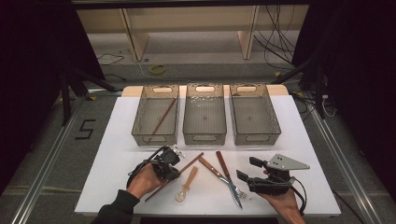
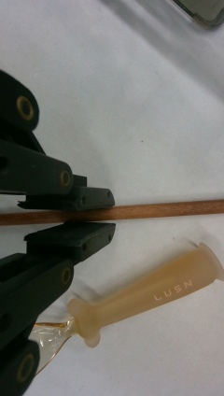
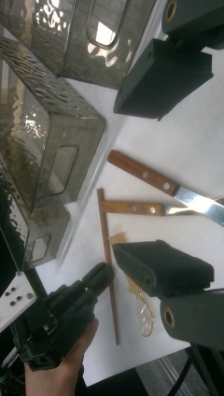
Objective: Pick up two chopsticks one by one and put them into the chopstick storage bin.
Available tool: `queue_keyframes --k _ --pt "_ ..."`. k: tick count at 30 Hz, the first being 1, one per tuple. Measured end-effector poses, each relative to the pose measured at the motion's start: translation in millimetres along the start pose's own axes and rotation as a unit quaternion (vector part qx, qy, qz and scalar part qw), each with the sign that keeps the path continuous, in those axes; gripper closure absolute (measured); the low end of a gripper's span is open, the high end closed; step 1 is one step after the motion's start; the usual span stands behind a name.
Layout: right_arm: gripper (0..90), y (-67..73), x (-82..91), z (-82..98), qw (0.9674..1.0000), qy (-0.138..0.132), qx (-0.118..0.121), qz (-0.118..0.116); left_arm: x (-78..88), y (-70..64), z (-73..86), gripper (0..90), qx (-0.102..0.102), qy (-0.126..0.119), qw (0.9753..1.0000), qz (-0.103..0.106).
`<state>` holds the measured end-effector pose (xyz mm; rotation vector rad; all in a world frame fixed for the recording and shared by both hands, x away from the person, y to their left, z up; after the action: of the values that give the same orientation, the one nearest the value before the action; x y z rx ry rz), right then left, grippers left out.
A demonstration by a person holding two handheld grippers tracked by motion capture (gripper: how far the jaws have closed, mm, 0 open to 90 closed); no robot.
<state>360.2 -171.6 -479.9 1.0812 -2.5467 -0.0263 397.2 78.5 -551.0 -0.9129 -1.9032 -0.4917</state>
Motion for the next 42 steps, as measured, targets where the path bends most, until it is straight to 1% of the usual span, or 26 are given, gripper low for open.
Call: queue_keyframes --k 8,13,14,15,17,19,20,22,28,30,33,37,39,41,42 --pt "28.3 0.1 0.1 -0.2 1.0000 -0.001 0.001 -0.001 0.6 0.6 0.1 83.4 -0.001 -0.002 1.0000 -0.001" --pt "28.4 0.4 0.5 -0.8 1.0000 -0.002 -0.001 0.000 0.8 1.5 -0.8 83.6 -0.008 -0.010 0.9999 -0.004" --pt "28.3 0.3 0.5 -0.8 1.0000 -0.002 0.000 0.000 1.5 1.9 -0.3 83.7 -0.011 -0.008 0.9999 -0.002" --pt "28.3 0.0 0.5 -0.8 1.0000 -0.001 0.000 0.000 2.3 2.1 -0.6 83.7 -0.009 -0.012 0.9999 -0.001" --pt "28.3 0.0 0.6 -0.7 1.0000 -0.001 0.000 0.000 6.0 3.6 -1.5 83.7 -0.016 -0.014 0.9998 0.001" --pt "28.3 0.3 0.5 -0.7 1.0000 -0.001 0.000 -0.001 9.4 3.4 -3.6 83.7 -0.012 -0.023 0.9997 0.000" --pt "28.3 0.3 0.5 -0.6 1.0000 -0.001 0.000 -0.001 11.5 4.4 -4.0 83.7 -0.015 -0.023 0.9996 -0.002" --pt "28.4 0.3 0.5 -0.6 1.0000 -0.001 0.000 -0.001 15.4 5.2 -5.2 83.7 -0.014 -0.027 0.9995 -0.002" --pt "28.3 0.0 0.7 -0.8 1.0000 -0.002 0.001 0.000 26.0 11.0 -8.8 83.7 -0.007 -0.047 0.9989 -0.003" --pt "28.3 -0.1 0.5 -0.8 1.0000 -0.002 0.001 0.000 31.3 12.4 -10.4 83.7 -0.010 -0.052 0.9986 -0.003" --pt "28.3 -0.1 0.6 -0.7 1.0000 -0.001 0.001 0.000 38.9 13.9 -13.7 83.7 -0.006 -0.066 0.9978 -0.002" --pt "28.3 0.0 0.5 -0.5 1.0000 -0.001 0.001 0.000 47.6 19.7 -16.0 83.7 0.000 -0.080 0.9968 -0.001" --pt "28.3 0.1 0.4 -0.5 1.0000 -0.001 0.001 0.000 51.6 22.7 -16.6 83.7 0.008 -0.088 0.9961 0.000" --pt "28.3 0.0 0.4 -0.4 1.0000 -0.001 0.000 0.000 56.1 26.8 -16.9 83.7 0.009 -0.092 0.9957 0.003" --pt "28.3 0.0 0.4 -0.4 1.0000 0.000 0.000 0.000 58.6 28.5 -17.6 83.7 0.014 -0.098 0.9950 0.004"
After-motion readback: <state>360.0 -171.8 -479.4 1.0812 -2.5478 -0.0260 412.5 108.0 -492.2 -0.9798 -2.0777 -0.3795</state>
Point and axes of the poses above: each handheld gripper's, and its own axes: x roughly backward along the jaws, z roughly out of its underside, y roughly to its left, the point moved 9 cm from there along -x, roughly forward along the jaws, and after that the axes turned 6 degrees about -y, right-handed, at the moved point
